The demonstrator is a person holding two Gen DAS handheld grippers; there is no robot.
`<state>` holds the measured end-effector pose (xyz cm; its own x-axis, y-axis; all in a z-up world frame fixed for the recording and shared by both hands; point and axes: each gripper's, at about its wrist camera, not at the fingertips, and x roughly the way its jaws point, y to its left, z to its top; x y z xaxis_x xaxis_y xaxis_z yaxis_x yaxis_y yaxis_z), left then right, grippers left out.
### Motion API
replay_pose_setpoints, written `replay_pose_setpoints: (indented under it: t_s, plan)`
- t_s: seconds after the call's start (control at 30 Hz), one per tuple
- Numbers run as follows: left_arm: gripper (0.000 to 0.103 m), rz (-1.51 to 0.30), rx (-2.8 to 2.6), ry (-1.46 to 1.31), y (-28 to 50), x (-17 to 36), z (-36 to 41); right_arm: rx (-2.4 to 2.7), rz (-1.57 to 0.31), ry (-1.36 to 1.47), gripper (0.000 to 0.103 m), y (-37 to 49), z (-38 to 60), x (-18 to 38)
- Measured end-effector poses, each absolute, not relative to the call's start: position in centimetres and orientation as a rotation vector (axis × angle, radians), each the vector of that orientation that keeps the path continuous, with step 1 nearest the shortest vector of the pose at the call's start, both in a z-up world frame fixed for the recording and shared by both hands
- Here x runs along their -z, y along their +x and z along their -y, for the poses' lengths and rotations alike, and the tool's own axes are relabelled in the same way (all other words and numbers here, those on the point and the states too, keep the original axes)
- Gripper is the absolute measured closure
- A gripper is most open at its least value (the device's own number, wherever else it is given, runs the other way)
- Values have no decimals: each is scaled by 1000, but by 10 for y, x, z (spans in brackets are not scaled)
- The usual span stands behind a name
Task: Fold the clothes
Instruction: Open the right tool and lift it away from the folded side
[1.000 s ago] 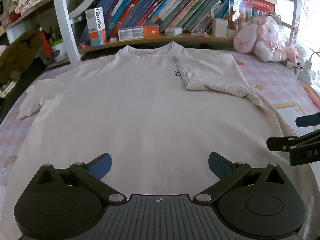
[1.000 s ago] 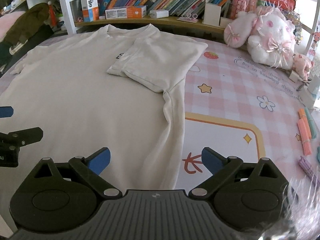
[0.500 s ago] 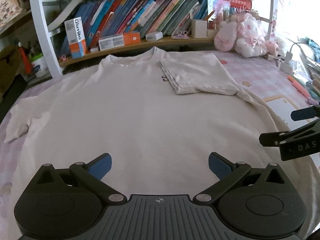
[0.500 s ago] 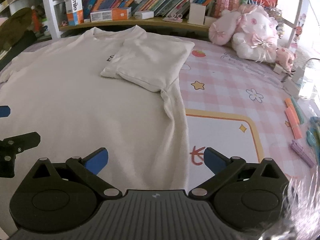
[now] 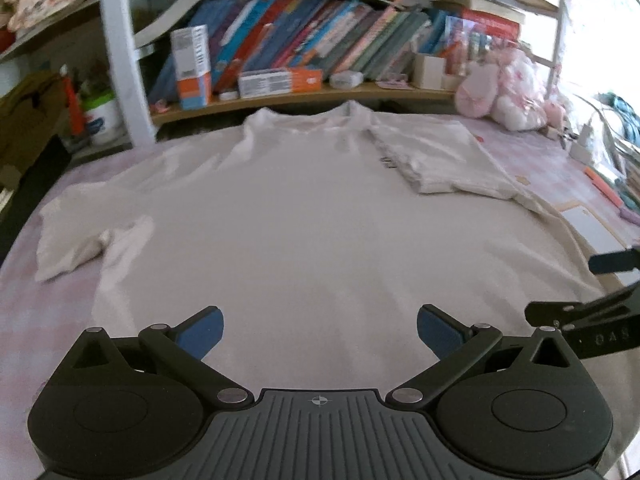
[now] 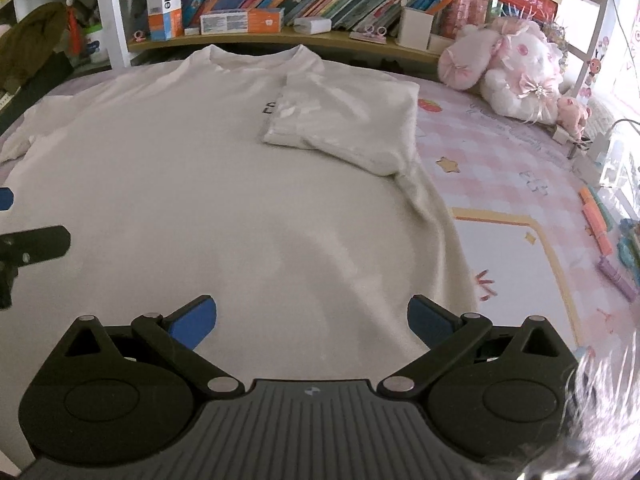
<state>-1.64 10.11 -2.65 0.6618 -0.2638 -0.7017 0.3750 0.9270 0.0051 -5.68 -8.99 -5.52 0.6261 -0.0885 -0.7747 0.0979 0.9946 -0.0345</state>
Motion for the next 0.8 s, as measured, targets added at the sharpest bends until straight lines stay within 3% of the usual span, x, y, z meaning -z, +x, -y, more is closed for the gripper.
replay_pose_setpoints:
  t_s: [0.8]
  plan:
    - [0, -778, 291, 49, 0, 29, -189, 57, -892, -66, 0, -37, 12, 54]
